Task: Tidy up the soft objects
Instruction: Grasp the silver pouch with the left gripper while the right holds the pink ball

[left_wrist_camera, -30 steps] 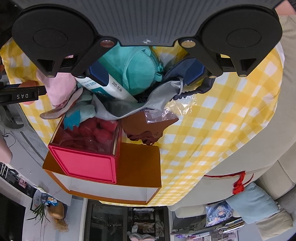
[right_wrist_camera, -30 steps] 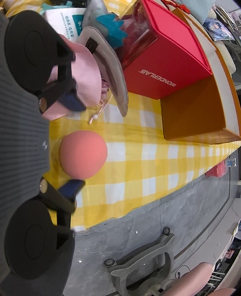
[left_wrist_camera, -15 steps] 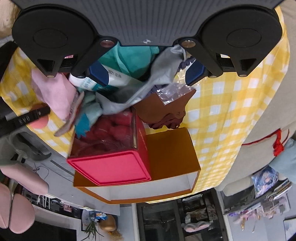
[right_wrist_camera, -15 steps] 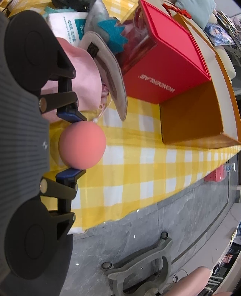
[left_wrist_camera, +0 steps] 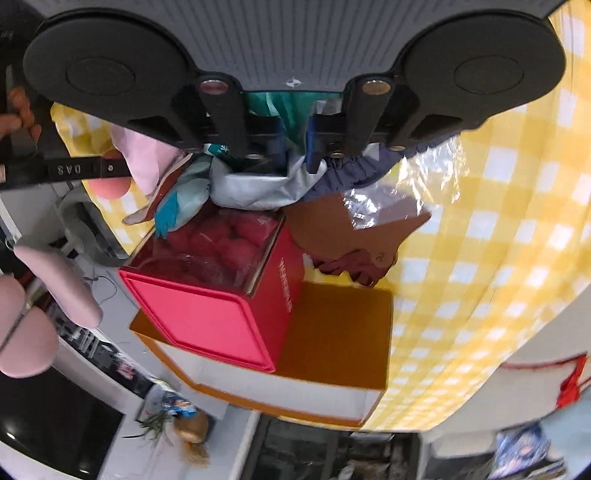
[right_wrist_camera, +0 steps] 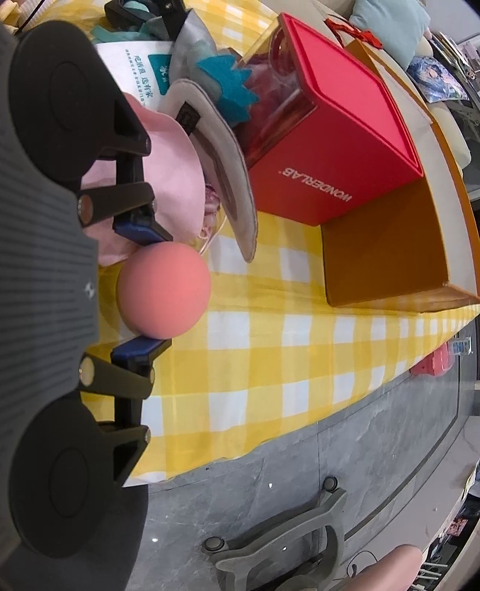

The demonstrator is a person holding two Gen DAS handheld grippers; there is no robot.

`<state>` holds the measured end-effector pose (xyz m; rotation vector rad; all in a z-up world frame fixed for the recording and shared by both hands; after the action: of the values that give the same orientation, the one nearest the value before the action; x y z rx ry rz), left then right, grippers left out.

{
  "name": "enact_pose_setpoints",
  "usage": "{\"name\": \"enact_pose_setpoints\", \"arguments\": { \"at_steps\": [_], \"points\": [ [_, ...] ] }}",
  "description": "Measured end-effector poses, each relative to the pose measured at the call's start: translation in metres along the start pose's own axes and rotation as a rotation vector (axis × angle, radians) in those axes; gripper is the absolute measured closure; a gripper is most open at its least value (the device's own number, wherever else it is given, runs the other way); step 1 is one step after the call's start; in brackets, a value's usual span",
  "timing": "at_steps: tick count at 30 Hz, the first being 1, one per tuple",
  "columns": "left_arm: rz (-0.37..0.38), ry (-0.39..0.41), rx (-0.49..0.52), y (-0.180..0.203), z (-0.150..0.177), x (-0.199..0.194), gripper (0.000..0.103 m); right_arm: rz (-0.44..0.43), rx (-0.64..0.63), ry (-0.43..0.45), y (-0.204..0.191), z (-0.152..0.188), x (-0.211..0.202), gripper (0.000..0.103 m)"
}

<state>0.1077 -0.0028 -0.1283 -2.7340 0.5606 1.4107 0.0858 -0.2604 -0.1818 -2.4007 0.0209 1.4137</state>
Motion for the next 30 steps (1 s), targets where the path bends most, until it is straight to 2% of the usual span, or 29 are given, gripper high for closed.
{"name": "enact_pose_setpoints", "arguments": {
  "at_steps": [4, 11, 14, 18, 23, 25, 28, 30],
  "points": [
    [0.008, -0.037, -0.106, -0.006, -0.001, 0.002, 0.102, -0.004, -0.003, 0.029, -0.001, -0.003, -0.010, 0.054],
    [-0.015, -0.068, -0.195, -0.010, -0.014, -0.011, 0.102, -0.004, -0.008, 0.048, -0.003, -0.003, -0.017, 0.054],
    [-0.004, -0.038, -0.223, -0.009, -0.028, -0.030, 0.102, -0.013, -0.005, 0.045, -0.003, -0.003, -0.019, 0.054],
    [0.066, 0.031, -0.283, -0.005, -0.051, -0.058, 0.102, -0.021, -0.018, 0.048, -0.005, -0.002, -0.021, 0.054],
    [0.052, 0.129, -0.264, 0.002, -0.077, -0.082, 0.102, -0.022, -0.028, 0.064, -0.008, -0.001, -0.027, 0.054],
    [0.066, 0.134, -0.287, 0.004, -0.084, -0.084, 0.102, -0.020, -0.030, 0.071, -0.009, -0.001, -0.031, 0.054],
    [0.129, 0.121, -0.363, 0.002, -0.096, -0.085, 0.102, -0.021, -0.031, 0.077, -0.012, -0.001, -0.036, 0.053],
    [0.127, 0.149, -0.372, 0.003, -0.109, -0.088, 0.102, -0.016, -0.046, 0.081, -0.015, 0.000, -0.041, 0.053]
  ]
}}
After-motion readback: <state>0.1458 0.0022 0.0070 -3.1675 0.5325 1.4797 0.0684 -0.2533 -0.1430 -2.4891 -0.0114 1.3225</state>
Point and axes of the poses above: each gripper's, at about its wrist camera, not at the fingertips, and x roughly the way its jaws point, y to its right, z to its underside, the point moved 7 cm from there along x, roughly the way its jaws point, and after that the axes turned 6 degrees about -z, right-handed, at the moved point
